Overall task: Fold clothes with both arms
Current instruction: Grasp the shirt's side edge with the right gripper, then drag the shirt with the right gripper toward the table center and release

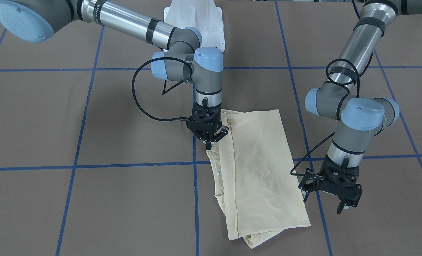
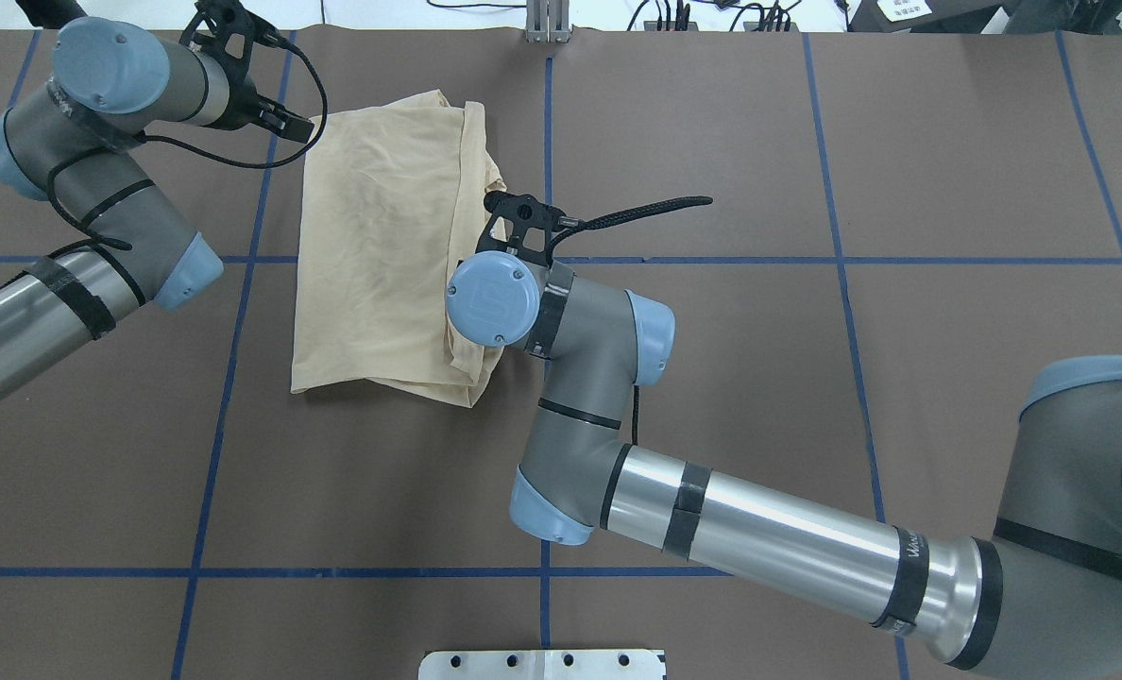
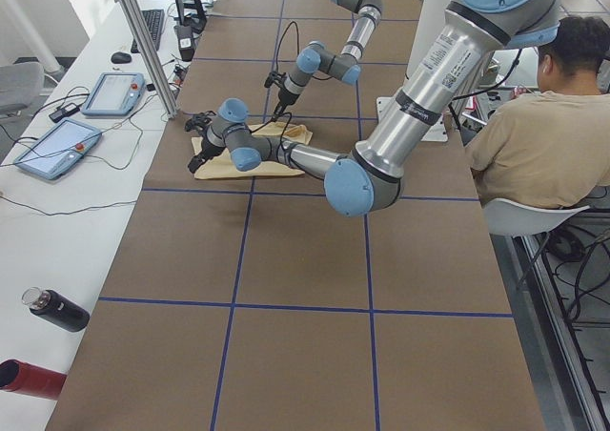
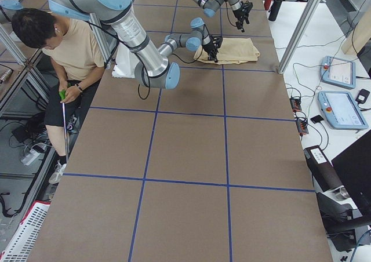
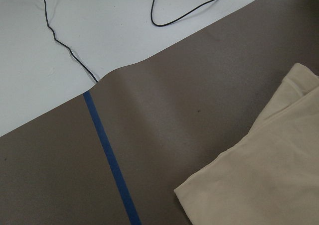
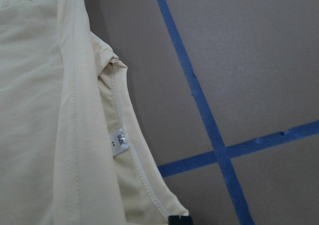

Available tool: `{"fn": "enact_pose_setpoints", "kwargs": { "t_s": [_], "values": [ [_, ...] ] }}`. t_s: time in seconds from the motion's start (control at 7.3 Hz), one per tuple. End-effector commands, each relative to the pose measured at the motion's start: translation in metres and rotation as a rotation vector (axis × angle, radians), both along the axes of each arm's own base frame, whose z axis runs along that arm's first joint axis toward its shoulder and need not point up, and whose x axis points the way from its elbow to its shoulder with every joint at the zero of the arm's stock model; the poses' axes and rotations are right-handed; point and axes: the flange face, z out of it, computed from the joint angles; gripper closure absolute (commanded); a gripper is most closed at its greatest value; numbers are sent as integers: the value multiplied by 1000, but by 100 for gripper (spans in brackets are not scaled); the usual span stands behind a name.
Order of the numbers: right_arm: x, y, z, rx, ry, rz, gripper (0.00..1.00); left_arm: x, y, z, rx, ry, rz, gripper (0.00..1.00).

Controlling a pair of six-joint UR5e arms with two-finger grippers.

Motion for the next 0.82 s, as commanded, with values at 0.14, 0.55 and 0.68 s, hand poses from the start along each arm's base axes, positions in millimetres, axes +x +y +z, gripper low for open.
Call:
{"fn": "enact_pose_setpoints", "kwargs": {
  "t_s": [0.14,0.55,0.68],
  "values": [
    [94,48,65,21,-43,-14,100,-1,0,-2,1,5,-2,0],
    [138,110,109,24,-12,-36,100,1,1,-2,1,5,-1,0],
    [133,118,113,24,-4,-44,100,1,1,-2,1,5,-1,0]
  ]
}}
